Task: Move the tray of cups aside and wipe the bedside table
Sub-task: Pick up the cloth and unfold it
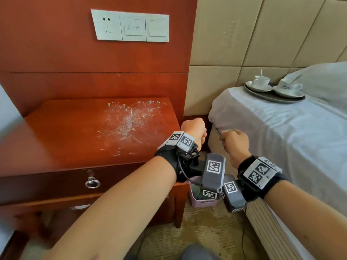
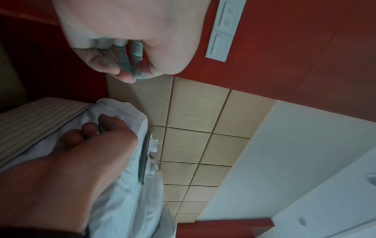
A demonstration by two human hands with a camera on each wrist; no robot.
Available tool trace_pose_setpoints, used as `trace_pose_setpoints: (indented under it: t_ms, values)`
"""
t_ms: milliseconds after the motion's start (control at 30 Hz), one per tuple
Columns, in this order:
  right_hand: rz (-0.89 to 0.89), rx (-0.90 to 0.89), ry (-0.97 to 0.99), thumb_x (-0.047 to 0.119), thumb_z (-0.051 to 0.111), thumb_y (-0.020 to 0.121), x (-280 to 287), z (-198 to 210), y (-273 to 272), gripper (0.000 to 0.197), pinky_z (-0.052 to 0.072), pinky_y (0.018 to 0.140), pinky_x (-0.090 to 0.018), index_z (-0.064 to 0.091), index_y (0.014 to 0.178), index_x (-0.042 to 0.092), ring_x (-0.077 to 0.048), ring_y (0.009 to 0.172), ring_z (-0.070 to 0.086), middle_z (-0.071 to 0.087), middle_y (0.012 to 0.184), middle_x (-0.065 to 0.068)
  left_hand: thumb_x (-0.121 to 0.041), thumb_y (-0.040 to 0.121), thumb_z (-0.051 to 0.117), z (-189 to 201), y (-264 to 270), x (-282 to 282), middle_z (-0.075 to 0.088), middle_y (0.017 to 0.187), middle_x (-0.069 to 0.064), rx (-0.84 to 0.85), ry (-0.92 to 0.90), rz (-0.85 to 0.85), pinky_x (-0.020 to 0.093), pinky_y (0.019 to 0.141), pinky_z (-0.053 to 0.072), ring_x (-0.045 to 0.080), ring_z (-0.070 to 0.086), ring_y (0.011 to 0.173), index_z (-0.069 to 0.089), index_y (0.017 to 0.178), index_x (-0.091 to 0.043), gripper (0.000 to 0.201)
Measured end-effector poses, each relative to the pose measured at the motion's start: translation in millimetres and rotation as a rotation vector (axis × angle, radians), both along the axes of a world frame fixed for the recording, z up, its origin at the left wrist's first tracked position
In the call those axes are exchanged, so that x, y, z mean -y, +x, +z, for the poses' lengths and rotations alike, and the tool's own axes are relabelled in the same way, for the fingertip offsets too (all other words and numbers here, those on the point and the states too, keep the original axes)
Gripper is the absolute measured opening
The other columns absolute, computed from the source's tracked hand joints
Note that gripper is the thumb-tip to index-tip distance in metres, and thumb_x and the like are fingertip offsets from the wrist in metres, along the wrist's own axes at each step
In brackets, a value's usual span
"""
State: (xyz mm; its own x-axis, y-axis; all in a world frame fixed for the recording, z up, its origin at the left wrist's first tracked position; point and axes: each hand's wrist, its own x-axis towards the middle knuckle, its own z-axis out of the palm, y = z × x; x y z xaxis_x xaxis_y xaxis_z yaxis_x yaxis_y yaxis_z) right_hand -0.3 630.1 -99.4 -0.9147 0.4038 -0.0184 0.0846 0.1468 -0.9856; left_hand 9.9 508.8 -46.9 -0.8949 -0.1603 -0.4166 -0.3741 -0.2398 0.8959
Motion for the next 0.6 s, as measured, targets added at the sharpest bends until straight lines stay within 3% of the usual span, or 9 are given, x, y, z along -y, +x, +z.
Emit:
trace_pose_setpoints:
  t_ms: [167, 300, 400, 500, 600]
  values:
    - [0.024, 0.114, -0.002, 0.011, 0.055, 0.067, -64.0, -53.4, 8.0, 0.011, 0.038, 0.060, -0.033, 0.063, 0.068, 0.019, -0.017, 0.062, 0.049, 0.058, 0.066, 0.001, -0.005, 0.089, 0.041, -55.0, -12.6, -70.4, 0.055, 0.064, 0.006, 0.087, -0.034, -0.075, 0.019, 0.045, 0.038, 0.014, 0.048, 0.050, 0.055, 0.077, -0.005, 0.018]
    - [0.110, 0.277, -0.103, 0.005, 0.051, 0.084, -97.1, -90.7, 2.8, 0.013, 0.035, 0.049, -0.025, 0.061, 0.082, 0.012, -0.014, 0.055, 0.045, 0.053, 0.066, -0.001, -0.006, 0.090, 0.043, -111.7, -33.4, -95.8, 0.055, 0.058, 0.005, 0.207, -0.014, -0.070, 0.016, 0.041, 0.038, 0.013, 0.048, 0.049, 0.055, 0.075, -0.007, 0.019]
    - [0.163, 0.461, -0.298, 0.005, 0.048, 0.083, -108.6, -131.1, -9.7, 0.014, 0.031, 0.043, -0.022, 0.059, 0.079, 0.013, -0.012, 0.051, 0.042, 0.051, 0.065, -0.001, -0.009, 0.093, 0.043, -153.3, -47.1, -101.1, 0.053, 0.050, -0.001, 0.290, 0.019, -0.089, 0.009, 0.036, 0.037, 0.010, 0.047, 0.045, 0.048, 0.069, -0.013, 0.025]
    - [0.139, 0.613, -0.482, 0.008, 0.048, 0.082, -111.9, -173.4, -23.6, 0.011, 0.029, 0.035, -0.016, 0.055, 0.076, 0.014, -0.010, 0.049, 0.042, 0.053, 0.064, 0.000, -0.004, 0.094, 0.038, -193.1, -61.7, -100.3, 0.050, 0.035, 0.000, 0.365, 0.005, -0.047, 0.008, 0.035, 0.034, 0.011, 0.047, 0.033, 0.049, 0.067, -0.008, 0.029]
    - [0.099, 0.727, -0.599, 0.010, 0.048, 0.084, -110.7, -212.8, -42.8, 0.010, 0.030, 0.035, -0.013, 0.055, 0.076, 0.014, -0.010, 0.049, 0.045, 0.055, 0.066, -0.001, -0.002, 0.095, 0.034, -230.8, -83.0, -98.4, 0.052, 0.051, 0.007, 0.478, -0.048, -0.010, 0.012, 0.034, 0.039, 0.015, 0.046, 0.049, 0.052, 0.080, -0.004, 0.023]
